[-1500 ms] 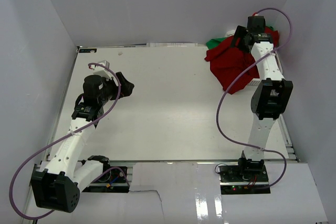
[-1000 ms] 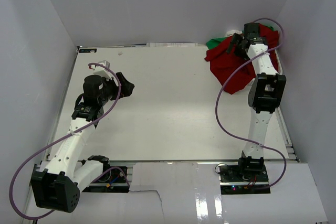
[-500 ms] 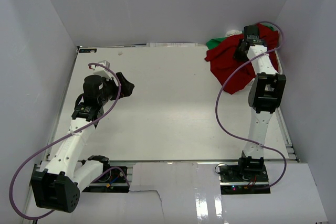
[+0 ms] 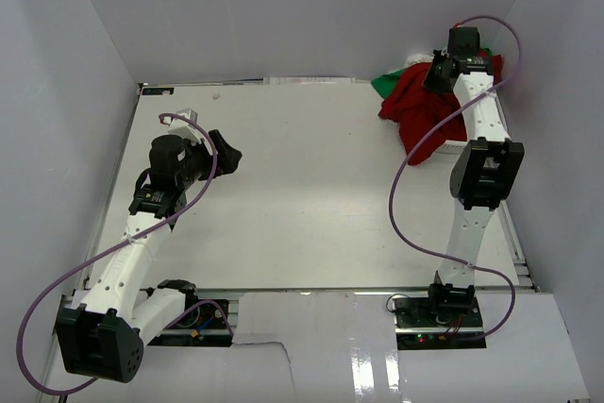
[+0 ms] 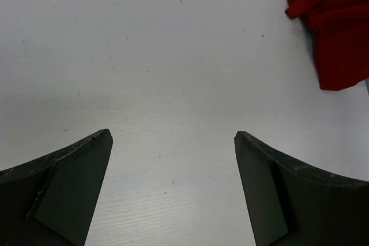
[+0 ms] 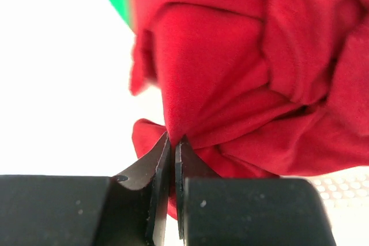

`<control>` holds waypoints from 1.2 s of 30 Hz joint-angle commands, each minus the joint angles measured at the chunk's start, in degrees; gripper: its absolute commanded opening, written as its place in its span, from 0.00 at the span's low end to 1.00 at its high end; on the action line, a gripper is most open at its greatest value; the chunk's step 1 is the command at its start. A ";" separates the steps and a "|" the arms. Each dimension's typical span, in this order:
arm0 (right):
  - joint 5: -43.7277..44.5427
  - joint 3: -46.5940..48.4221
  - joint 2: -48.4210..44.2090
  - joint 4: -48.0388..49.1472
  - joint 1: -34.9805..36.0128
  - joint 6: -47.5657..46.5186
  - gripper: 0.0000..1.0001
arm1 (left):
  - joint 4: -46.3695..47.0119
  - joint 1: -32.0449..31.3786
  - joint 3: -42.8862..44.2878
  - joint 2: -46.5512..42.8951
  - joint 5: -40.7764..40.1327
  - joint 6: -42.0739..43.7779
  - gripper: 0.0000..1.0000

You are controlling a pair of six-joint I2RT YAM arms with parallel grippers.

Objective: Fold and stack the t-shirts

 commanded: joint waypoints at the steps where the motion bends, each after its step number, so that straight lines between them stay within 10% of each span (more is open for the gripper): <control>1: -9.88 4.85 -10.75 0.13 1.34 -0.65 0.08 | 0.53 0.00 -0.32 -1.41 0.76 -0.20 0.98; 20: -20.62 -3.67 -30.10 -6.37 34.81 -1.61 0.08 | 0.79 0.09 -0.32 -2.46 1.03 -0.37 0.98; 34: -18.87 -23.36 -34.23 -7.94 40.01 0.67 0.09 | 0.53 0.01 -0.40 -2.29 0.50 -0.20 0.98; 36: -16.67 -27.21 -35.37 -8.39 41.24 1.02 0.39 | 0.27 0.00 -0.06 -1.76 0.76 -0.20 0.98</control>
